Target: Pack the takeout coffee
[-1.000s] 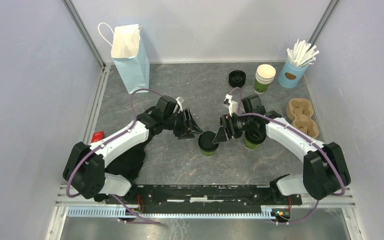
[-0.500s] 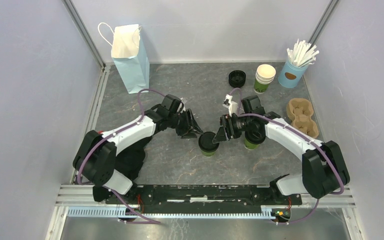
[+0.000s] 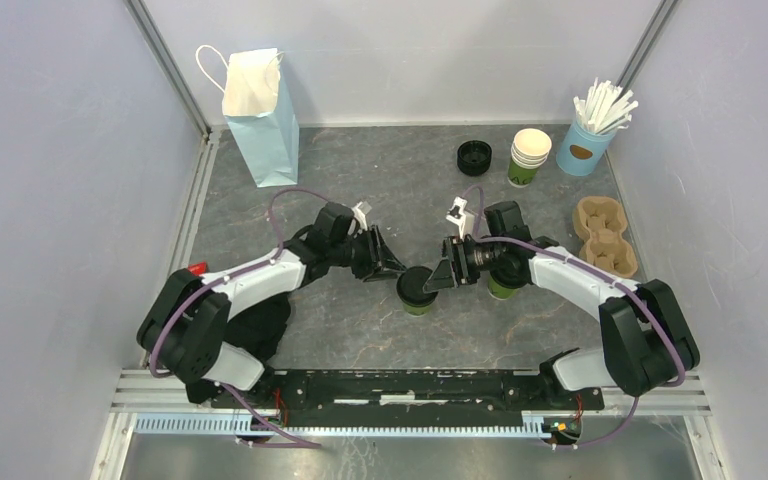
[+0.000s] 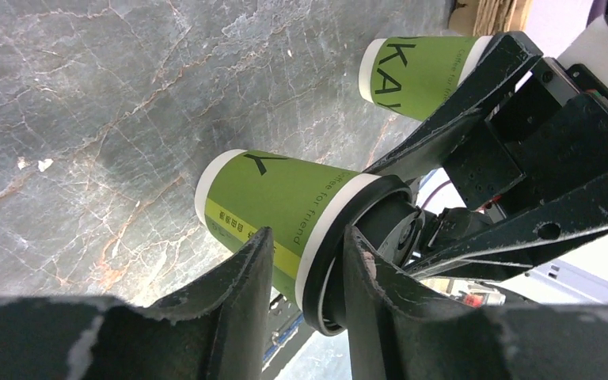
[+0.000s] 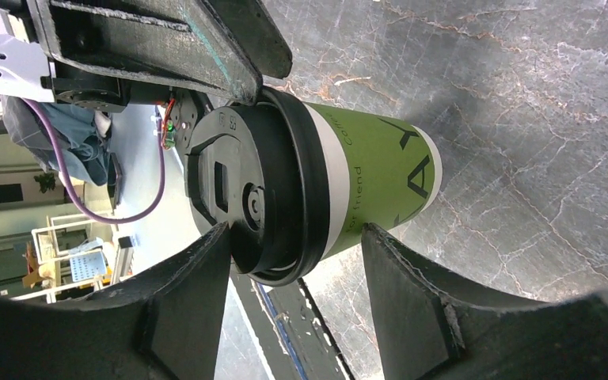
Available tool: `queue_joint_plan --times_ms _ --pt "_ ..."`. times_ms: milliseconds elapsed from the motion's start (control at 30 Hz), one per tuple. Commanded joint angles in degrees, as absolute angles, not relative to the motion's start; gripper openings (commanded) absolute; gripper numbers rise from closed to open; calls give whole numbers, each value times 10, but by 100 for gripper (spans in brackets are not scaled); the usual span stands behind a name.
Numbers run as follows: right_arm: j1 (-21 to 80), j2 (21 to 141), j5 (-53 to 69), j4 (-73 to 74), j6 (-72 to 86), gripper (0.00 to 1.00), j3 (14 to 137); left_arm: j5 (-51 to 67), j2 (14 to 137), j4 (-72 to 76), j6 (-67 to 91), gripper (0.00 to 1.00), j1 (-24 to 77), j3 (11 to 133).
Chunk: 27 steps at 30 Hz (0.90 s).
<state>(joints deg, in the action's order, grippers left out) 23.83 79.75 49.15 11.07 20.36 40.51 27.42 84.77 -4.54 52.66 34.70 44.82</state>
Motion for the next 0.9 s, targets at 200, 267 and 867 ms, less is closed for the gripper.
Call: queue_joint_plan --times_ms 200,267,867 --pt "245 795 422 189 160 66 420 247 816 -161 479 53 354 457" --pt "245 784 427 197 166 69 432 260 827 -167 481 59 355 503" --pt "246 766 432 181 199 83 479 264 671 -214 561 58 372 434"
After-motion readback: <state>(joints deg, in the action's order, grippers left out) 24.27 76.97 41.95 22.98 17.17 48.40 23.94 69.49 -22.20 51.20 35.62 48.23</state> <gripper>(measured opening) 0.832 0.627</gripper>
